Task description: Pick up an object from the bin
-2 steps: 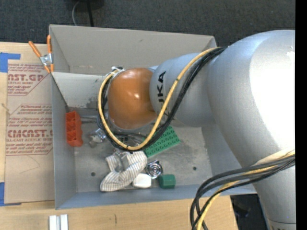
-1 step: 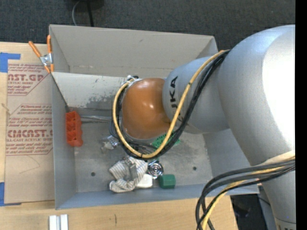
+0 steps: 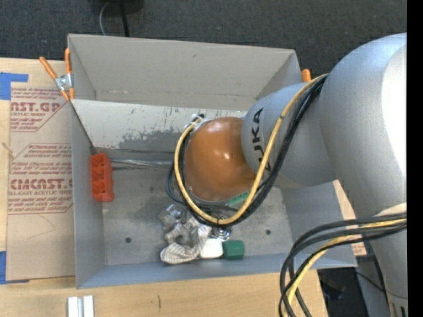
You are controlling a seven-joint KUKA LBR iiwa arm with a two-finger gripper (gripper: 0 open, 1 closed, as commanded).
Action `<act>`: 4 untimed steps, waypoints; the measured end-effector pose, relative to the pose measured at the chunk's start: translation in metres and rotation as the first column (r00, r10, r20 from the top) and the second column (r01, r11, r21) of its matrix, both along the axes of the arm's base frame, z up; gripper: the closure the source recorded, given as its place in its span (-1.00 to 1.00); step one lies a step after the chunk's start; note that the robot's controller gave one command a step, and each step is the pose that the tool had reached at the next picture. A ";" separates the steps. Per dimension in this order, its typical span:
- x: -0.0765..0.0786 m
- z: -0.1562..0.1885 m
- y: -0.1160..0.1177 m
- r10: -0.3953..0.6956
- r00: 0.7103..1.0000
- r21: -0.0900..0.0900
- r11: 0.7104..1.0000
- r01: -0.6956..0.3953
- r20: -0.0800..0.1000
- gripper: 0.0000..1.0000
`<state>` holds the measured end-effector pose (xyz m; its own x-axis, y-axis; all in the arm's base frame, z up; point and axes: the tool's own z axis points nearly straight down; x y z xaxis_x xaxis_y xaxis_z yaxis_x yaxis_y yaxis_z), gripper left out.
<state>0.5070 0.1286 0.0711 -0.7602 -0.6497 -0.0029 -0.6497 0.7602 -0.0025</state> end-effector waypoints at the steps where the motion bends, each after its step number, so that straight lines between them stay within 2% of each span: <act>1: 0.000 0.000 0.000 0.000 1.000 0.000 1.000 0.000 0.000 1.00; 2: -0.001 0.000 -0.001 0.010 1.000 0.003 1.000 -0.010 0.003 1.00; 3: -0.012 0.076 0.014 0.053 0.999 0.002 0.999 -0.053 0.001 1.00; 4: -0.012 0.076 0.014 0.053 0.999 0.002 0.999 -0.053 0.000 1.00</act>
Offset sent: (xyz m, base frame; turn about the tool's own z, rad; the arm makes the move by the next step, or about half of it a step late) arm -0.0035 -0.0076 -0.0011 -0.0227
